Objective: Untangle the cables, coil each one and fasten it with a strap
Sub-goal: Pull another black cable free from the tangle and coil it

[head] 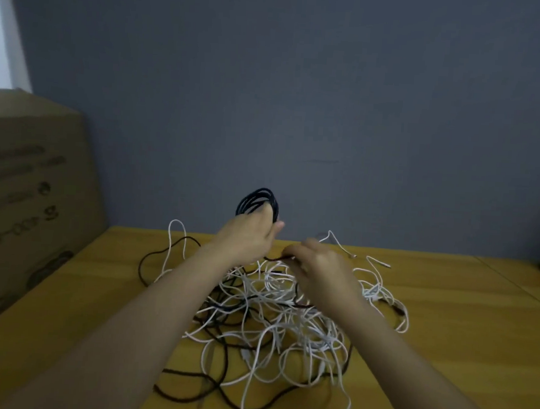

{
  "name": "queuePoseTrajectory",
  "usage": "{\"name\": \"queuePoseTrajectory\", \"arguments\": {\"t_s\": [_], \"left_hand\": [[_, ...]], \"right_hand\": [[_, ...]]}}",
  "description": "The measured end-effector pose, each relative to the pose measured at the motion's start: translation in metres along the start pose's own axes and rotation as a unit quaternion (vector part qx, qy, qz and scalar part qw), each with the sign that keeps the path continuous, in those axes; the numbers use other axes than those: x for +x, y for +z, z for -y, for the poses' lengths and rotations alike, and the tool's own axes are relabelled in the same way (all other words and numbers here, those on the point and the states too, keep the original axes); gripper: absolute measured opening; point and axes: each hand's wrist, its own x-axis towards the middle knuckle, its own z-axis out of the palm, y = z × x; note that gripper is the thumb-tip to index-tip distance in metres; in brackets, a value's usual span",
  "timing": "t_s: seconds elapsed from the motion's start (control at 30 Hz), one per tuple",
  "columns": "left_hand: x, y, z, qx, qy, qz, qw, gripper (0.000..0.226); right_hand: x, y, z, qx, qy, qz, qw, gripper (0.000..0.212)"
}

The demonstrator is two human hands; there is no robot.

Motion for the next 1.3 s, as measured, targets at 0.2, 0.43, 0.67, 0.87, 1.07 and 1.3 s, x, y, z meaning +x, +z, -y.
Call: {"name": "queuePoseTrajectory", "arguments": {"t_s": [0.2,0.43,0.67,0.87,1.07,1.3], "left_hand": [[-0.003,-0.022,0.009,0.057,0.014,0.044,0.997,0.046],[-0.002,-0.042,0.008,0.129,0.054,-0.024,0.990,0.034],[0.007,-0.063,0.000,0.033,-0.018,-0.165,0.986,0.037],[0.023,-0.110,-0.020,-0.068,-0.032,-0.208,0.975,0.040],[0.043,-0.159,-0.049,-0.049,0.025,-0.206,0.977,0.045],[0.021,-0.113,-0.031,-0.175,0.071,-0.148,0.971,0.037]], "right_hand": [[0.022,-0.008,-0.030,0.061,0.170,-0.007,0.984,0.023],[0.036,-0.007,-0.027,0.386,0.351,0.032,0.852,0.032],[0.023,0.000,-0.019,0.510,0.322,0.079,0.793,0.022],[0.096,-0.072,-0.038,0.156,0.254,-0.180,0.937,0.027],[0.176,-0.170,-0.023,0.130,0.078,-0.332,0.931,0.025],[0.113,-0.089,-0.067,0.183,0.235,-0.147,0.943,0.016]]}}
